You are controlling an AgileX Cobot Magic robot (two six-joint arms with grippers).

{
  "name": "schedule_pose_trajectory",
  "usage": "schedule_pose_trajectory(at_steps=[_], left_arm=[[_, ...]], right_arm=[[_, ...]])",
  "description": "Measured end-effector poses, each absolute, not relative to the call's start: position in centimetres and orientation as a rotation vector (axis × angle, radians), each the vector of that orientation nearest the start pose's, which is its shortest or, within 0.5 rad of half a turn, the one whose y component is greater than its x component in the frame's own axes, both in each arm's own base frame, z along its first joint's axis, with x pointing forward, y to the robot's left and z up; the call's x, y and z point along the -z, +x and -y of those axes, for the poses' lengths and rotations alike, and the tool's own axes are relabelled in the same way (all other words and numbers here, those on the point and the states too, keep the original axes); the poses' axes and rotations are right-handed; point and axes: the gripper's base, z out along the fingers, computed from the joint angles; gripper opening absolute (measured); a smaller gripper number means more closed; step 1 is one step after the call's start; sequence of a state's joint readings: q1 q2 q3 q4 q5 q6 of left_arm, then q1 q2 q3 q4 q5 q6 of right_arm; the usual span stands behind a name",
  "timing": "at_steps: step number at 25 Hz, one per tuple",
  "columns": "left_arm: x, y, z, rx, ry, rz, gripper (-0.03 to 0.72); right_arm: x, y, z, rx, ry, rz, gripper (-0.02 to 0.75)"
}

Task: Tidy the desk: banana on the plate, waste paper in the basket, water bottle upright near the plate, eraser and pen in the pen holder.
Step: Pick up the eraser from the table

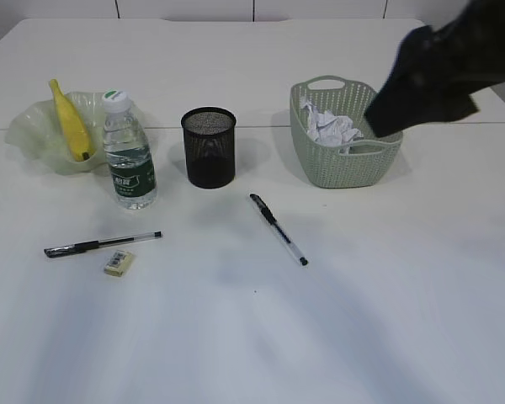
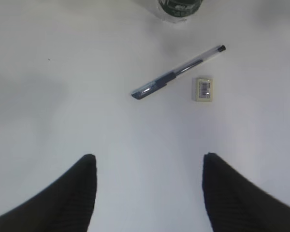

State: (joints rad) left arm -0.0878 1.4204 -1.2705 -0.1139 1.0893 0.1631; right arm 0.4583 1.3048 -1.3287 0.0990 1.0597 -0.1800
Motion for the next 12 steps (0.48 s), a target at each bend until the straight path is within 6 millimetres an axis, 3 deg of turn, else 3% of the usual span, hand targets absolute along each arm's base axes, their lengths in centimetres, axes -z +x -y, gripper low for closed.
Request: schedule_pose_trajectory(at_steps=[5,12], left_arm=[[-31.9,25.2,3.2,0.137,0.286,-2.689,0.485],[-32.3,21.7,3.0,0.152,0.278,-2.645,0.485]], right_arm=[[-36.7,26.6,-17.5,-0.249,-0.921,-2.438,0.589],[-33.2,29.8,-24.9,-0.242,-1.111,-2.449,0.589]])
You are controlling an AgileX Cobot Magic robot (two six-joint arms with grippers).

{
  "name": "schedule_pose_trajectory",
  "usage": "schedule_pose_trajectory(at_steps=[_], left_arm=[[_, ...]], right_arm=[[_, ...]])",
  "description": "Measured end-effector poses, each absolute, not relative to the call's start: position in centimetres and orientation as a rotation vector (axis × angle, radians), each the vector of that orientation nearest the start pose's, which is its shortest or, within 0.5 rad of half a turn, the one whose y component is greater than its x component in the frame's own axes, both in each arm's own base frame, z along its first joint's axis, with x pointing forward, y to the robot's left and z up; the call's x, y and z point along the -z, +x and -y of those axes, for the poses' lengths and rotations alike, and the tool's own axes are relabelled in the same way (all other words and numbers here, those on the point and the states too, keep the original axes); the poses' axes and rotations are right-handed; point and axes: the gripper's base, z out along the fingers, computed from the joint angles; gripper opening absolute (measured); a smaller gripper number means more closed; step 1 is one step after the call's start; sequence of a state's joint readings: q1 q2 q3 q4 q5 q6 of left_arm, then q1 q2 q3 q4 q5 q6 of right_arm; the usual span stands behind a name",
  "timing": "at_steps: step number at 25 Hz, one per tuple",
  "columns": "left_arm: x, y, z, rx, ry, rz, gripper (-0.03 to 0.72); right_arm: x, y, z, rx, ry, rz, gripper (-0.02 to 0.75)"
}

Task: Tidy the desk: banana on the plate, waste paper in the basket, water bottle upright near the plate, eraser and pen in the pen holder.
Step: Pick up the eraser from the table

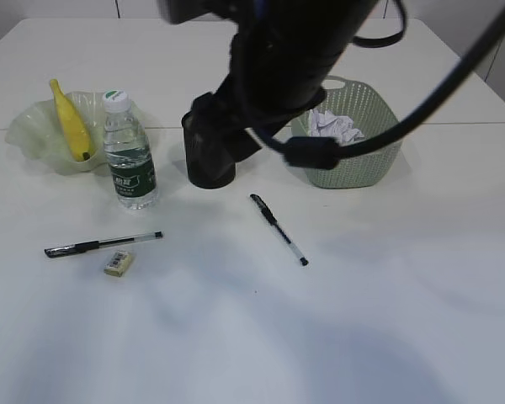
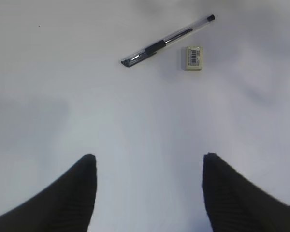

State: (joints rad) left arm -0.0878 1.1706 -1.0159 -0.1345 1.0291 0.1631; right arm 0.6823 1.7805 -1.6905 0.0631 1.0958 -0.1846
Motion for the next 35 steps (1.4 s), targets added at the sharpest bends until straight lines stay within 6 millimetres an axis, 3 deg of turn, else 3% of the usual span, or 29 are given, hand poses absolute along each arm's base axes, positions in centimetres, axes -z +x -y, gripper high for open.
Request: schedule_pose_trajectory(at_steps=[6,10,24,35], left_arm=[[-33.4,20.3,2.9,0.151,0.276,-2.591,0.483],[-33.6,20.1,2.8,0.151,0.276,-2.584,0.482],[-33.6,20.1,2.8,0.152,0.276,-2.584,0.481],[-33.6,20.1,2.9,0.168,0.271,-2.59,0.481]], right_arm=[[-29.6,31.5,-29.6,-0.244,-1.209,-2.46,0.589],[-27.5,32.5,-31.1,-0.241,-1.231,-2.482,0.589],[-24.5,34.8,-33.4,-0.251,-1.236,-2.491,0.589],[-24.4,34.6,-33.4,-0.266,-1.24,-2.508,0.589]])
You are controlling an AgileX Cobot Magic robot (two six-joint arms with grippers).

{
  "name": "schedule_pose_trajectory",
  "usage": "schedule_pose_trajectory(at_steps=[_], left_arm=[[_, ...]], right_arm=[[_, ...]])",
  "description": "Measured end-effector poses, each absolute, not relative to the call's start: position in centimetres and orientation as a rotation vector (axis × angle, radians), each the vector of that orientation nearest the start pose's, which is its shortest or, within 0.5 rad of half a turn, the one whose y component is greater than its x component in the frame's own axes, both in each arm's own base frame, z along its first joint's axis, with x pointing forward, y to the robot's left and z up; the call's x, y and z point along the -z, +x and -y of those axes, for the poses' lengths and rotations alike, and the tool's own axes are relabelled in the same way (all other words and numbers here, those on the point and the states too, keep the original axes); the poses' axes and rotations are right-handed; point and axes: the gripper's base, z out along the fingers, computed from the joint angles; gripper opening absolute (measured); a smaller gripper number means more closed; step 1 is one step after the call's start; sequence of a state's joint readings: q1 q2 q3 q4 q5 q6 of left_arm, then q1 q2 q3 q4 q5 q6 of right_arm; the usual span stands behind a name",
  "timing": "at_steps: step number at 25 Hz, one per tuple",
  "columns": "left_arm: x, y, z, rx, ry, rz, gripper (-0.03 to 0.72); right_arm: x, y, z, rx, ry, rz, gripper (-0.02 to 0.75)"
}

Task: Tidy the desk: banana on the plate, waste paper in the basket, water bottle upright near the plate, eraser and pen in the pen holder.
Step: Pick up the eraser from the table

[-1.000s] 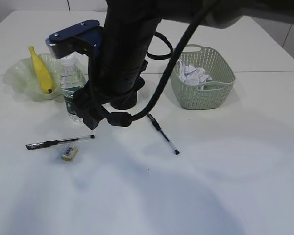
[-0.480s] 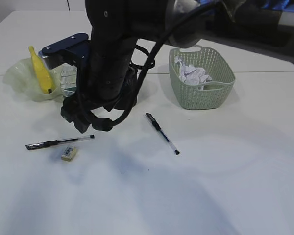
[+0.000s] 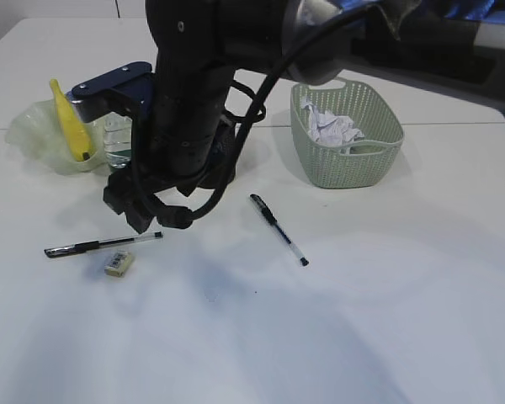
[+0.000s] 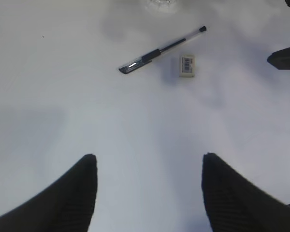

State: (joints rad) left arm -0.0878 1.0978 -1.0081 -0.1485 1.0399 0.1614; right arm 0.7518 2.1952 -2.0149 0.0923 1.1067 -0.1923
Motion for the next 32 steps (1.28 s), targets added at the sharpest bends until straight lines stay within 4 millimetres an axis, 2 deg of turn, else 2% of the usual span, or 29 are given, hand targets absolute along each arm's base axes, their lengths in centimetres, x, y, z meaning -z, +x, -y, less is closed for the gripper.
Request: schedule_pose_trajectory(at_steps=[6,11,14,19,23,29,32], left_arm=[[-33.5,20.0,3.0,0.178,0.27,-2.597,0.481],[-33.5,19.9,3.0,0.179,0.272,-2.604,0.481],[-33.5,19.9,3.0,0.179,0.272,-2.604,0.481],[-33.5,19.9,3.0,0.18,0.271,-2.604,0.481],[-33.5,19.9,3.0,0.18,0.272,-2.605,0.481],[-33.5,19.9,3.0,0.18,0.272,-2.605,0.48],[-33.5,19.9,3.0,0.182,0.271,-2.604,0.48]], right_arm=[[-23.8,34.3,-34.4,-0.318,-1.324,-2.443,0.589],[-23.1,34.6,-35.6,-0.361,-1.424,-2.319,0.589],[-22.0,35.0,-36.2,-0.38,-1.44,-2.299,0.589],[-18.5,35.6,-37.2,-0.42,-1.493,-2.296,0.586],[-16.7,35.8,-37.7,-0.426,-1.542,-2.278,0.549],[-16.4,36.1,-38.3,-0.459,-1.595,-2.158,0.529],[-15.6,36.2,-38.5,-0.458,-1.602,-2.156,0.525]])
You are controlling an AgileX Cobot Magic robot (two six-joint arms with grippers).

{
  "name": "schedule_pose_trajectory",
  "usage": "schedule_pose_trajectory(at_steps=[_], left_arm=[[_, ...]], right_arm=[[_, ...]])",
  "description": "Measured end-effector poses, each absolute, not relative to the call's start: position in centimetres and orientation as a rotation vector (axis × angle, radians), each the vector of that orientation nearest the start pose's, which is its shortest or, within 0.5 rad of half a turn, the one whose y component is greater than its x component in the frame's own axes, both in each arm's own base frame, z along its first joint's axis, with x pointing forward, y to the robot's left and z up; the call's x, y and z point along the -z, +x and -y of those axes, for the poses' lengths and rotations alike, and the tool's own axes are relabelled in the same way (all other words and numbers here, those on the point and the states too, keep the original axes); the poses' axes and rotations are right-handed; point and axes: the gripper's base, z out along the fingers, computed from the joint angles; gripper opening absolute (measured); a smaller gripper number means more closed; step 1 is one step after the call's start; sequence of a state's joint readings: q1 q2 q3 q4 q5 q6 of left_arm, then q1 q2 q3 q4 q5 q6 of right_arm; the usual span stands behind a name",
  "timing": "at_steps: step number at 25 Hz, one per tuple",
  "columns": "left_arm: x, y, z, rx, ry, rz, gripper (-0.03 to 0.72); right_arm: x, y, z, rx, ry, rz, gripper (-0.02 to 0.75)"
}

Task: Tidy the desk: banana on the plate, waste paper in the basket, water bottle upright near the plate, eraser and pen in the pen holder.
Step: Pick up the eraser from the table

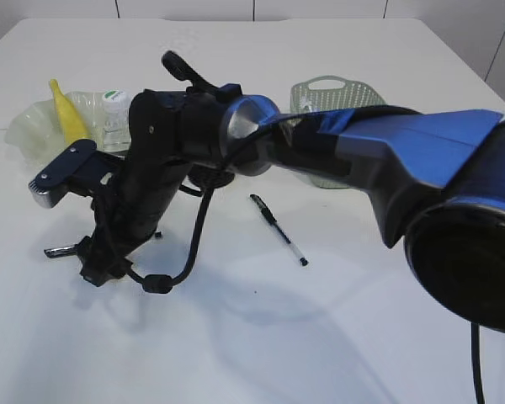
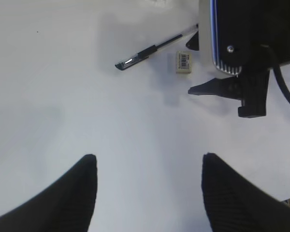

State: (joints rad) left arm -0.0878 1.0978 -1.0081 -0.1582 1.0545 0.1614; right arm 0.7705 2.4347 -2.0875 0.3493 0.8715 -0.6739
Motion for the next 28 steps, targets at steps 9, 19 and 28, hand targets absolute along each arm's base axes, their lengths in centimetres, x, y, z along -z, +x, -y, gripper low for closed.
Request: schedule_pose_trajectory(at_steps=[9,19,28], left_arm=[[-33.5,20.0,3.0,0.181,0.269,-2.596,0.477],[-33.6,20.1,3.0,0.18,0.267,-2.586,0.477],[-33.6,20.1,3.0,0.179,0.266,-2.584,0.469]], right_arm=[[-13.4,36.6,-38.7,-0.436,-1.628,-2.136,0.523],[-13.6,37.0,-38.9,-0.422,-1.594,-2.089,0.522],[-13.3,37.5,-38.5,-0.431,-1.548,-2.13,0.522]])
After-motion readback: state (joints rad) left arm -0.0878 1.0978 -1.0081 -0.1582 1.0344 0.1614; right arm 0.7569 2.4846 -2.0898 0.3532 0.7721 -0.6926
